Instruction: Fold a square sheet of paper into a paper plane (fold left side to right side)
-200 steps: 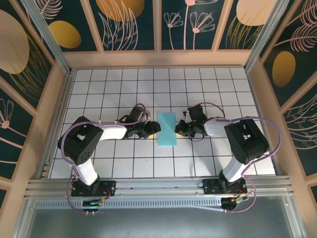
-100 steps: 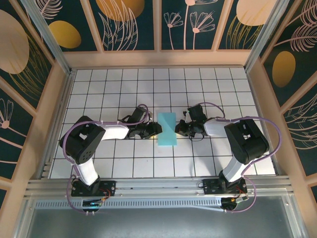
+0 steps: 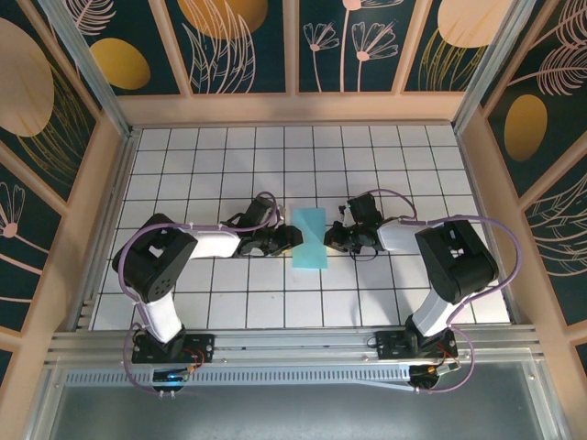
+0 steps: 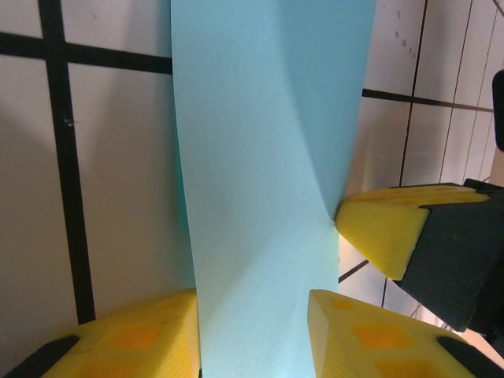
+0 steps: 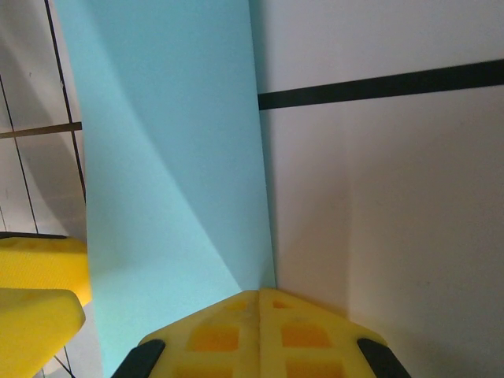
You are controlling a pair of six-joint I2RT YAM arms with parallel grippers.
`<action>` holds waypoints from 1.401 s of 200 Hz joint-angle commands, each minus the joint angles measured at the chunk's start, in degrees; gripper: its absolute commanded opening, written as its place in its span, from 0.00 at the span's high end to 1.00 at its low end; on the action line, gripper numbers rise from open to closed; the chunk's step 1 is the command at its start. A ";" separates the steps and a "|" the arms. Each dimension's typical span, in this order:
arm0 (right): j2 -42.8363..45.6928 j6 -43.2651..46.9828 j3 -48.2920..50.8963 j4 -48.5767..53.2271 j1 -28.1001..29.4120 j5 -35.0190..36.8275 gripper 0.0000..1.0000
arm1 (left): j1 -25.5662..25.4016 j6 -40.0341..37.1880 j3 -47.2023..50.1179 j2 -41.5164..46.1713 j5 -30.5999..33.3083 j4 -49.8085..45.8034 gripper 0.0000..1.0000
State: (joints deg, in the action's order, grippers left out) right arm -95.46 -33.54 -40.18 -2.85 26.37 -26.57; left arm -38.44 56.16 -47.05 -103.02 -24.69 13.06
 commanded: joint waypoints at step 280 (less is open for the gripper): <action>24.43 11.29 6.85 6.11 42.55 53.15 0.56 | -0.28 11.34 3.19 7.05 -0.52 3.81 1.00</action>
State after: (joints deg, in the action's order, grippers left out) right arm -66.96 -23.18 -32.84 3.29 64.45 13.43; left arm -38.44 66.50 -44.34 -96.64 -24.05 16.47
